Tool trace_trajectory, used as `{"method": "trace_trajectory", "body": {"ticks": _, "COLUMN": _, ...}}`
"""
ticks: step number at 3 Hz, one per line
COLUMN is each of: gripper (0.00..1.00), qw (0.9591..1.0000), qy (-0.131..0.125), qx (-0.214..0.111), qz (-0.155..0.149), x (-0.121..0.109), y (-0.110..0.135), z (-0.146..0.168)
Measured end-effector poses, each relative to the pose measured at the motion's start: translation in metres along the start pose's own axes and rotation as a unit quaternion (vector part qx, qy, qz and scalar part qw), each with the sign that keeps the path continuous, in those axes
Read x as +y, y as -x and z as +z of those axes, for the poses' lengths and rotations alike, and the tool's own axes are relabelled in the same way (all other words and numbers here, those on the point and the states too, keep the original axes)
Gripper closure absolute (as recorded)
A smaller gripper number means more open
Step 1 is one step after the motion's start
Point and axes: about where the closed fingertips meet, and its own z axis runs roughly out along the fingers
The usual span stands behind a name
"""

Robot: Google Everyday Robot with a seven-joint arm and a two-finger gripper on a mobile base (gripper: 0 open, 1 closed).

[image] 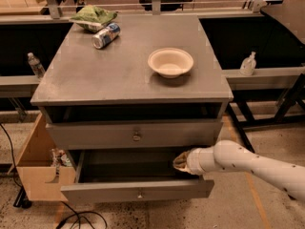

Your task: Open middle drawer

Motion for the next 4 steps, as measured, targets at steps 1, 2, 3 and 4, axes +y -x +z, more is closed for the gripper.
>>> {"method": "trace_trajectory", "body": {"ticks": 1, "gripper": 1.00, "qw": 1.0000, "qy": 0.001, "qx": 0.009, "qz": 0.000, "x": -0.018, "y": -0.021, "z": 0.043}}
{"method": "trace_trajectory", "body": {"ticks": 2, "gripper": 1.00, "qw": 0.9999, "qy": 0.002, "qx": 0.014, "qz": 0.005, "x": -0.029, "y": -0.041, "z": 0.073}}
{"method": "trace_trajectory", "body": {"ticks": 3, "gripper": 1.00, "qw": 0.9999, "qy": -0.004, "qx": 0.014, "qz": 0.009, "x": -0.029, "y": -0.049, "z": 0.082}}
{"method": "trace_trajectory", "body": {"ticks": 4, "gripper": 1.00, "qw": 0.9999, "qy": -0.010, "qx": 0.011, "qz": 0.006, "x": -0.019, "y": -0.043, "z": 0.076}}
